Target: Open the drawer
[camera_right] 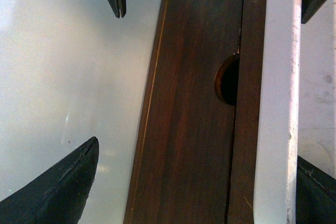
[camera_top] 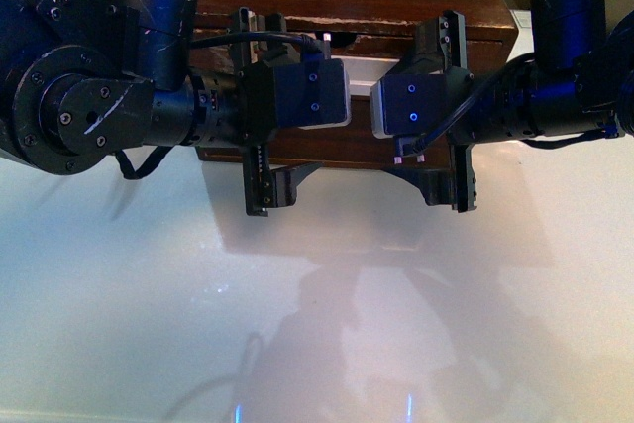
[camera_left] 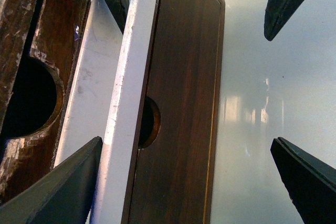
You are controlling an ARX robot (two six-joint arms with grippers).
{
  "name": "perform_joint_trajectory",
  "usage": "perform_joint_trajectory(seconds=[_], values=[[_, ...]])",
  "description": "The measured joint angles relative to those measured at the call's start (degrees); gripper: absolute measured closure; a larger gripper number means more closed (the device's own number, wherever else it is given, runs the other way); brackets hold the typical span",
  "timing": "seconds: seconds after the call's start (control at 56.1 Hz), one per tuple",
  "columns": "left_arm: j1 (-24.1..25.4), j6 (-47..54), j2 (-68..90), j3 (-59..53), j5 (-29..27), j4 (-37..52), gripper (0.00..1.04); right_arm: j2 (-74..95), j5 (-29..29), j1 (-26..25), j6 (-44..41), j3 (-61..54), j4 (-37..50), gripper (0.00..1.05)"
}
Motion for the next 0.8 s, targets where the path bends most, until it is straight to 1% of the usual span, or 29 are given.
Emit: perform_joint_trajectory(seconds=[0.517,0.803], values=[[0.39,1.92,-0.44,0.35,1.49,-2.29,0.08,-0.15,-0.63,0.37,-1.46,0.09,-2.03,0.09],[0.33,1.88,-0.72,-0.59,2.56,-1.81,0.08,-1.31,-1.25,0.50,-2.80,-1.62,-2.38,0.09]])
